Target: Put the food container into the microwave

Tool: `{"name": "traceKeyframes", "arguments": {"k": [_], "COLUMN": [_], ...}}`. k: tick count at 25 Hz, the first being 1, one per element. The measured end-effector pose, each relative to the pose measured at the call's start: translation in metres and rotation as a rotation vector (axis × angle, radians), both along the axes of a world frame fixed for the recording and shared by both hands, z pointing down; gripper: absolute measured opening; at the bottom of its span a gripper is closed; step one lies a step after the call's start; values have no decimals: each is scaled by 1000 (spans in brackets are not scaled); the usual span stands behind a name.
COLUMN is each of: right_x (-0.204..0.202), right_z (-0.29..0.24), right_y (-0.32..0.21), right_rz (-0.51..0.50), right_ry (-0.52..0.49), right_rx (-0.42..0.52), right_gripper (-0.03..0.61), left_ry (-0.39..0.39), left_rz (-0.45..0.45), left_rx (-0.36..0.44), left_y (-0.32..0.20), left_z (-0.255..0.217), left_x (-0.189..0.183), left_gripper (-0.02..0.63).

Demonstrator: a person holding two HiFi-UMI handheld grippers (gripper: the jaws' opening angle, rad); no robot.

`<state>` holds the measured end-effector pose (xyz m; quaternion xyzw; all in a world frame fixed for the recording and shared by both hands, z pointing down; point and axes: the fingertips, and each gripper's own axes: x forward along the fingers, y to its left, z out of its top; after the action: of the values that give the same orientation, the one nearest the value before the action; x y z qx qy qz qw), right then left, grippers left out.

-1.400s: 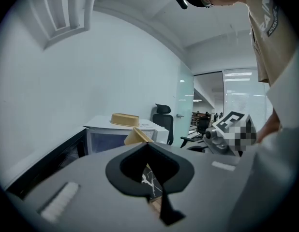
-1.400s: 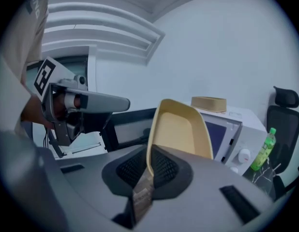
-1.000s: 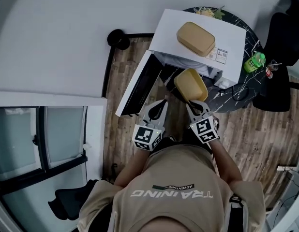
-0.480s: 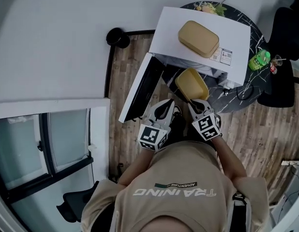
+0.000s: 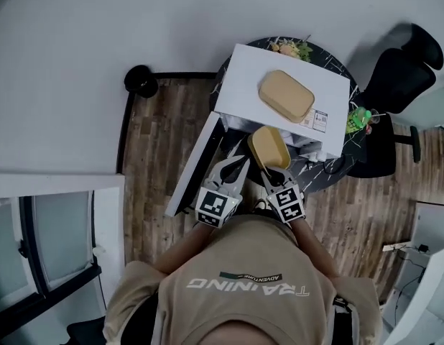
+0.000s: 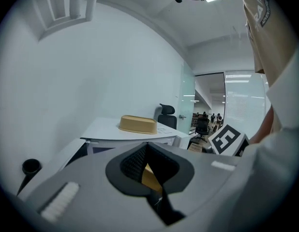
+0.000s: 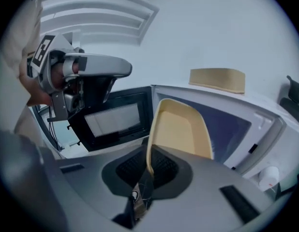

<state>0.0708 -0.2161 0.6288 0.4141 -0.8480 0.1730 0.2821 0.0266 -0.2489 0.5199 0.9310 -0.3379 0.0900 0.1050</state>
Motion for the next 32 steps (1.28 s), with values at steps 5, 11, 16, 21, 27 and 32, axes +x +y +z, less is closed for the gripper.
{"name": "traceKeyframes", "arguments": {"k": [5, 11, 16, 21, 27, 32], "right_x": [-2, 10, 18, 16, 14, 19], "right_z": [0, 10, 16, 23, 39, 61], "right_y": [-16, -25, -51, -81, -102, -118], "right_rz": [56, 80, 50, -26, -148, -243], "right_ry": [47, 81, 109, 115, 214, 376], "right_rx": [-6, -43, -41, -36, 0, 56], "right_gripper": [25, 25, 25, 25, 25, 25], "left_ry": [12, 23, 9, -21, -38, -41], "left_rz": [66, 92, 46, -49, -153, -225], "left_rx": [-5, -13, -17, -25, -44, -74], "left_y": [-14, -25, -37, -47, -49, -43], "left_z": [13, 19, 19, 19, 21, 27], "left_x": [4, 7, -4, -18, -23, -26], "left_gripper": [3, 3, 3, 3, 3, 3]}}
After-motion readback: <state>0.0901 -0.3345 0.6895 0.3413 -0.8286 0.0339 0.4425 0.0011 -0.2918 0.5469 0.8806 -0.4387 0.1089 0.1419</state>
